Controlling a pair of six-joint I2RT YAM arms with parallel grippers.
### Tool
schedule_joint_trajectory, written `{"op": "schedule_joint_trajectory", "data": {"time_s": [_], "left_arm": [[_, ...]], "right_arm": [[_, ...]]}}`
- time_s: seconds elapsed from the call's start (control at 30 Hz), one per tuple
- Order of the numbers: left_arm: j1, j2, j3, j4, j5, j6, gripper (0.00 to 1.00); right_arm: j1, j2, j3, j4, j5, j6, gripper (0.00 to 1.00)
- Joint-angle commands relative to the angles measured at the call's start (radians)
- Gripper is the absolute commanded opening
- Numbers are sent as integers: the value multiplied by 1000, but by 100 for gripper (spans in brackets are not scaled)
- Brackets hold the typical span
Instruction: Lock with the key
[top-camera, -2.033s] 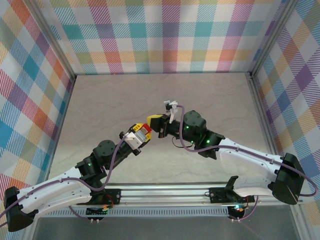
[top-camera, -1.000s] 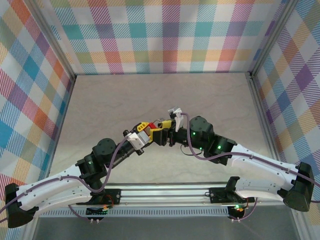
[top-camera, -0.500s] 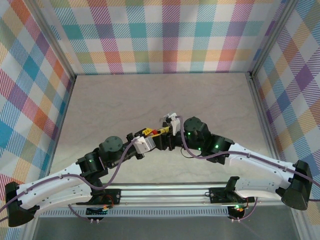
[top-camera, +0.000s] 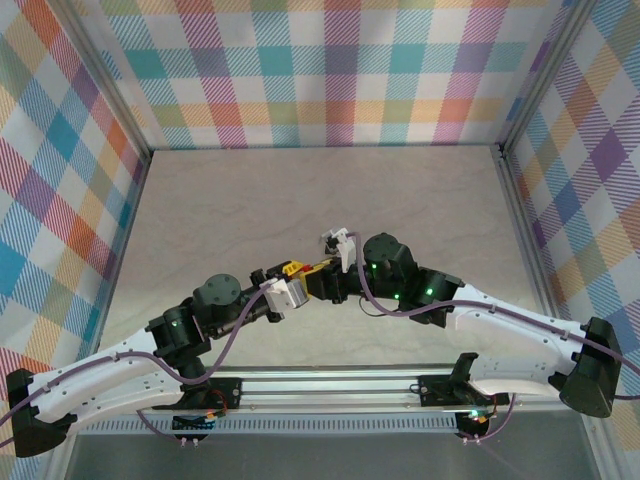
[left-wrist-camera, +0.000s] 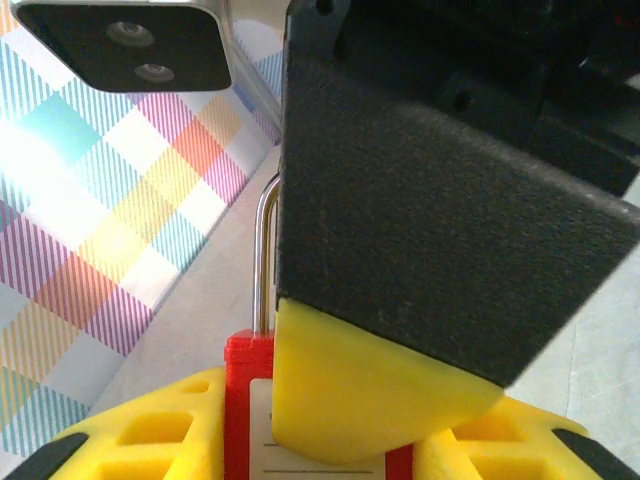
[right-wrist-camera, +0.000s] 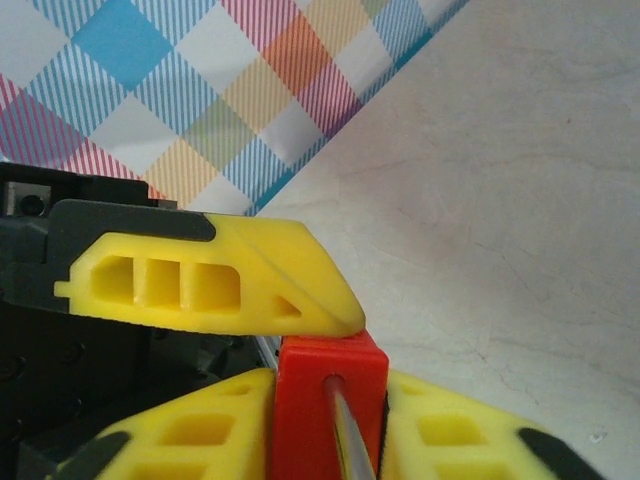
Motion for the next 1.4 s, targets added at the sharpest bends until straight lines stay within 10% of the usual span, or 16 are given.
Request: {"op": "schedule_joint_trajectory", "data": {"time_s": [0.0, 0.3, 0.57, 0.93, 1.37], "left_arm": [[5, -15, 28, 154, 60, 7, 0], [5, -6, 31, 189, 90, -1, 2], [5, -16, 32, 230, 100, -60, 45], [5, -111, 13, 234, 45, -203, 59], [5, -82, -115, 344, -85, -841, 66]], "right_arm": [[13, 21, 5, -43, -71, -19, 20], [-18, 7, -22, -11, -83, -3, 0], [-106, -44, -63, 49, -100, 34, 0], [-288, -97, -92, 71, -200, 86, 0], [-491, -148, -173, 239, -479, 277, 0]]}}
